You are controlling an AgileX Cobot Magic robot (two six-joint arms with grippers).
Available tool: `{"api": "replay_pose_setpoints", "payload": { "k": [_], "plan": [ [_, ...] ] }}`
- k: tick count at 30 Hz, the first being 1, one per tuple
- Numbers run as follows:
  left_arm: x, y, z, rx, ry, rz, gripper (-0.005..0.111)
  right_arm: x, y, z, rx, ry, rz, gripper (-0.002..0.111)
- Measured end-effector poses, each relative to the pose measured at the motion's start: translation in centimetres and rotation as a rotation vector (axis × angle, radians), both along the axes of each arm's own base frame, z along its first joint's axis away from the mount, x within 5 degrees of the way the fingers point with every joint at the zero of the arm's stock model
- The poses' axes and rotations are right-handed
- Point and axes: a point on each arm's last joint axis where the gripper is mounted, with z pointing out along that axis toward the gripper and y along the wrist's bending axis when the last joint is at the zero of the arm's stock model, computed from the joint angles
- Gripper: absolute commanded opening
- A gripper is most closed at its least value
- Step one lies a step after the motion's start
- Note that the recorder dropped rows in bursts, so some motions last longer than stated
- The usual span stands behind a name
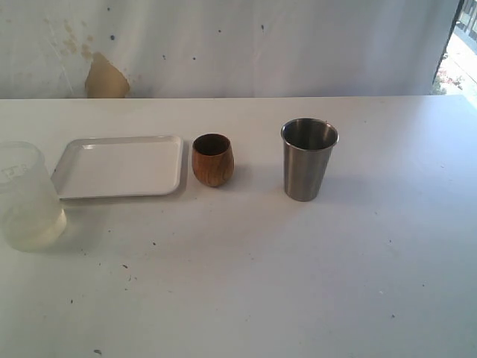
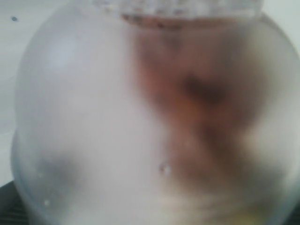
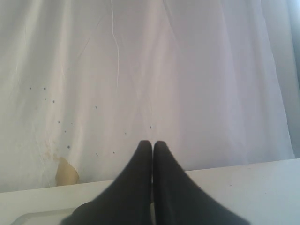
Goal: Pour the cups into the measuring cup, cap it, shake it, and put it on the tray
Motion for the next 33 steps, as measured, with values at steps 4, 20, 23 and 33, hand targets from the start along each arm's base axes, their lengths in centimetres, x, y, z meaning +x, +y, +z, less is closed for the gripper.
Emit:
{"api": "replay_pose_setpoints", "payload": {
  "k": [4, 20, 23, 33],
  "plan": [
    [0.02, -0.03, 0.03, 0.018, 0.0, -0.01, 0.0, 0.0, 0.0, 0.0, 0.0, 0.0, 0.0, 0.0],
    [0.21, -0.29, 0.45, 0.124, -0.033, -0.079, 0.0, 0.0, 0.0, 0.0, 0.0, 0.0, 0.0, 0.0],
    [0.21, -0.29, 0.45, 0.126, -0.033, -0.08, 0.0, 0.0, 0.0, 0.0, 0.0, 0.0, 0.0, 0.0],
    [0.21, -0.3, 0.45, 0.127, -0.032, -0.081, 0.0, 0.0, 0.0, 0.0, 0.0, 0.0, 0.0, 0.0]
  ]
}}
